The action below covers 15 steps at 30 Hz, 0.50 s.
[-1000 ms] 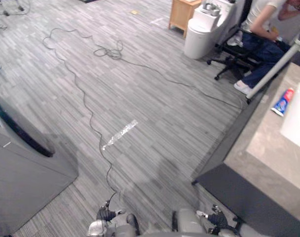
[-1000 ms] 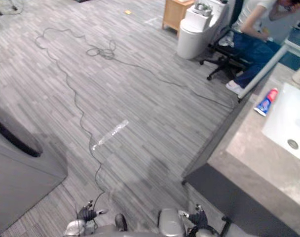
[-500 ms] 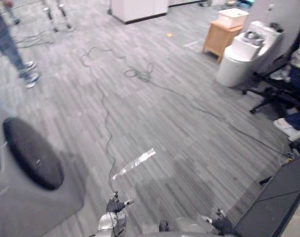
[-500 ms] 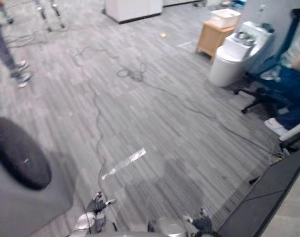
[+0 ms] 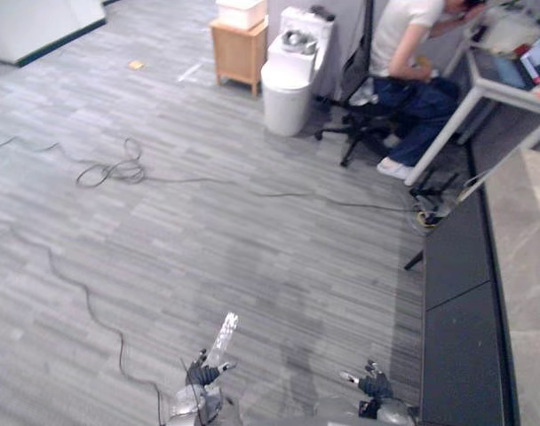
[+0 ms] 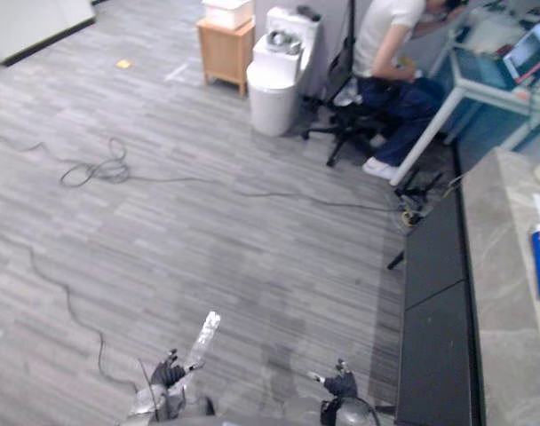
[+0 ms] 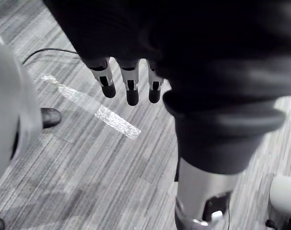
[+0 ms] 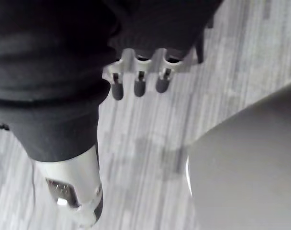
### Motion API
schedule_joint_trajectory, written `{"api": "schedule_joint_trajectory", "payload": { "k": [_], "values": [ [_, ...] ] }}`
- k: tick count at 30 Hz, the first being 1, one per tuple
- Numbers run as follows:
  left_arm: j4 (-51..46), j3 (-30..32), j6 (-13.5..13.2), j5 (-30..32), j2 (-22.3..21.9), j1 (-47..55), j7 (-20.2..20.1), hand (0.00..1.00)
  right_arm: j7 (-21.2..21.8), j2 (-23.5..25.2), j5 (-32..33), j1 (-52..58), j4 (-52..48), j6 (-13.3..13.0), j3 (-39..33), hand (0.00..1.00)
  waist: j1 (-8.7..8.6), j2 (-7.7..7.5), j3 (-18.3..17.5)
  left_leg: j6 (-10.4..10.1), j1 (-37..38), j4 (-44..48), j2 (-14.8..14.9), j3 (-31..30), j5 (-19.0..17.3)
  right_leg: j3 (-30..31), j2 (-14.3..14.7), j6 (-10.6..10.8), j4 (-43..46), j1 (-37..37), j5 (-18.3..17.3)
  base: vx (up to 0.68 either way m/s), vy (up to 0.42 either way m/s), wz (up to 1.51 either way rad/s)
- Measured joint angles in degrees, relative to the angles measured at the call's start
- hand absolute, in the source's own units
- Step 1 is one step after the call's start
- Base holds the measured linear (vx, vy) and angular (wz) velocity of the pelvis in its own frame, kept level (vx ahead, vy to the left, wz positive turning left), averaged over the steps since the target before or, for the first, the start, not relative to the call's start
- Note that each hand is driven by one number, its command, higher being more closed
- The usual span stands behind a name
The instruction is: Organize washtable
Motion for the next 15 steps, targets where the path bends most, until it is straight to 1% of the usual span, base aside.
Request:
{"api": "schedule_joint_trajectory", "payload": {
  "k": [1, 2, 3, 4, 5, 6, 7, 8, 9, 10, 11, 12, 13, 14, 15],
  "values": [
    [0.23, -0.25, 0.1, 0.33, 0.19, -0.41, -0.03, 0.0, -0.01, -0.42, 0.01, -0.61, 0.12, -0.37, 0.4, 0.0, -0.17, 0.04, 0.03, -0.04, 1.5, -2.02, 0.03, 1.87, -0.05, -4.97, 0.34, -0.79, -0.62, -2.87, -0.6, 0.21, 0.074, -0.76],
    [1.23, -0.86, 0.31, 0.4, 0.54, -1.06, -0.09, 0.0, -0.03, -1.09, -0.01, -1.61, 0.61, -0.59, 1.46, 0.0, -0.37, 0.31, 0.16, -0.49, 2.55, -3.43, 0.07, 4.28, -0.19, -10.15, 0.58, -1.36, -3.39, -5.89, -0.3, 0.2, 0.033, -0.86],
    [1.68, -1.03, 0.46, 0.4, 0.65, -1.33, -0.08, 0.0, -0.02, -1.36, 0.03, -2.06, 0.79, -0.6, 1.78, 0.0, -0.41, 0.56, 0.32, -0.82, 3.27, -3.87, 0.06, 5.57, -0.29, -12.88, 0.68, -1.97, -5.72, -6.99, 0.09, 0.19, 0.022, -0.89],
    [2.25, -1.08, 0.55, 0.4, 0.83, -1.43, -0.08, 0.0, -0.02, -1.61, 0.03, -2.7, 0.89, -0.71, 2.07, 0.0, -0.68, 0.92, 0.55, -1.32, 4.32, -4.5, 0.06, 7.41, -0.43, -15.99, 1.3, -3.57, -10.21, -8.31, 1.62, 0.24, 0.013, -0.83],
    [2.36, -1.07, 0.73, 0.42, 1.01, -1.25, -0.07, 0.0, -0.03, -1.61, 0.05, -3.42, 1.14, -0.73, 2.1, 0.0, -1.56, 1.05, 0.96, -2.35, 6.01, -4.92, -0.13, 9.16, -1.07, -18.98, 2.25, -4.41, -17.33, -8.42, 5.47, 0.33, -0.008, -0.75],
    [2.46, -1.12, 1.01, 0.45, 1.0, -1.23, -0.07, 0.0, -0.04, -1.5, 0.11, -3.45, 1.16, -0.77, 2.04, 0.0, -2.02, 0.83, 1.07, -3.15, 7.68, -5.5, -0.97, 9.53, -1.57, -19.44, 2.23, -5.99, -20.94, -7.56, 12.58, 0.36, -0.025, -0.53],
    [3.31, -1.05, 1.09, 0.57, 0.63, -1.53, -0.06, 0.0, -0.04, -1.96, -0.02, -3.74, 1.28, -0.86, 1.74, 0.0, -2.25, 1.88, 1.38, -4.19, 9.65, -6.16, -0.59, 9.55, -2.18, -19.74, 3.34, -9.19, -20.28, -6.23, 13.21, 0.37, -0.032, -0.39],
    [3.29, -1.12, 1.1, 0.96, -0.33, -2.11, -0.31, 0.0, -0.09, -2.6, 0.05, -3.84, 1.06, -1.04, 0.7, 0.0, -2.35, 3.43, 1.44, -5.24, 10.81, -6.12, -0.01, 9.6, -1.51, -18.89, 4.13, -9.28, -18.75, -6.2, 10.79, 0.41, -0.065, -0.49],
    [3.14, -1.09, 1.09, 1.09, -1.39, -2.46, -0.34, 0.0, -0.08, -2.53, 0.07, -3.78, 0.51, -0.93, -0.62, 0.0, -2.42, 4.32, 1.63, -6.55, 12.1, -4.51, 0.59, 9.73, -0.74, -17.7, 4.63, -9.15, -16.84, -5.65, 8.21, 0.4, -0.079, -0.44],
    [2.95, -0.97, 1.1, 1.18, -1.47, -2.36, -0.39, 0.0, -0.1, -2.36, 0.02, -3.69, -0.17, -0.82, -0.54, 0.0, -2.66, 4.27, 1.63, -6.99, 11.72, -1.2, 1.41, 9.54, -0.89, -16.91, 5.12, -9.16, -16.91, -4.73, 7.53, 0.43, -0.135, -0.5],
    [2.33, -0.59, 1.34, 2.01, -1.64, -1.8, -0.87, 0.0, -0.04, -2.27, 0.06, -3.21, -0.32, -0.62, -0.15, 0.0, -2.78, 3.83, 1.84, -7.69, 9.67, 10.5, 4.57, 8.87, -1.36, -15.5, 6.23, -9.46, -18.35, -1.21, 7.09, 0.31, -0.114, -0.39],
    [1.45, -0.1, 1.41, 2.18, -1.94, -1.32, -1.16, 0.0, -0.06, -1.96, 0.07, -2.74, -0.71, -0.61, 0.04, 0.0, -2.77, 3.64, 2.09, -7.58, 7.12, 19.33, 6.62, 7.48, -0.98, -14.47, 6.94, -9.58, -19.65, 1.0, 6.99, 0.37, -0.137, -0.88],
    [-0.64, 1.27, 1.38, 2.2, -3.2, -0.18, -1.31, 0.0, -0.13, -2.02, 0.1, -1.78, -1.55, -0.59, 1.24, 0.0, -1.57, 3.41, 2.38, -6.78, 2.22, 35.85, 9.57, 3.79, -0.84, -11.49, 8.63, -10.03, -20.93, 4.15, 6.57, 0.32, -0.065, -1.17],
    [-2.04, 1.62, 1.32, 2.18, -3.84, 0.35, -1.3, 0.0, -0.27, -2.18, 0.1, -1.48, -1.91, -0.53, 2.03, 0.0, -0.74, 3.85, 2.5, -6.14, -1.24, 44.73, 10.49, 1.61, -1.58, -8.77, 9.59, -10.49, -20.9, 5.44, 5.86, 0.34, -0.002, -1.83],
    [-3.44, 1.58, 1.28, 2.14, -3.79, 0.95, -1.28, 0.0, -0.28, -2.57, 0.14, -1.19, -2.0, -0.36, 3.51, 0.0, 0.18, 3.8, 2.67, -5.39, -6.11, 50.33, 10.87, -0.5, -2.54, -4.64, 10.54, -11.25, -20.81, 7.48, 4.78, 0.32, 0.097, -1.55]
  ]
}}
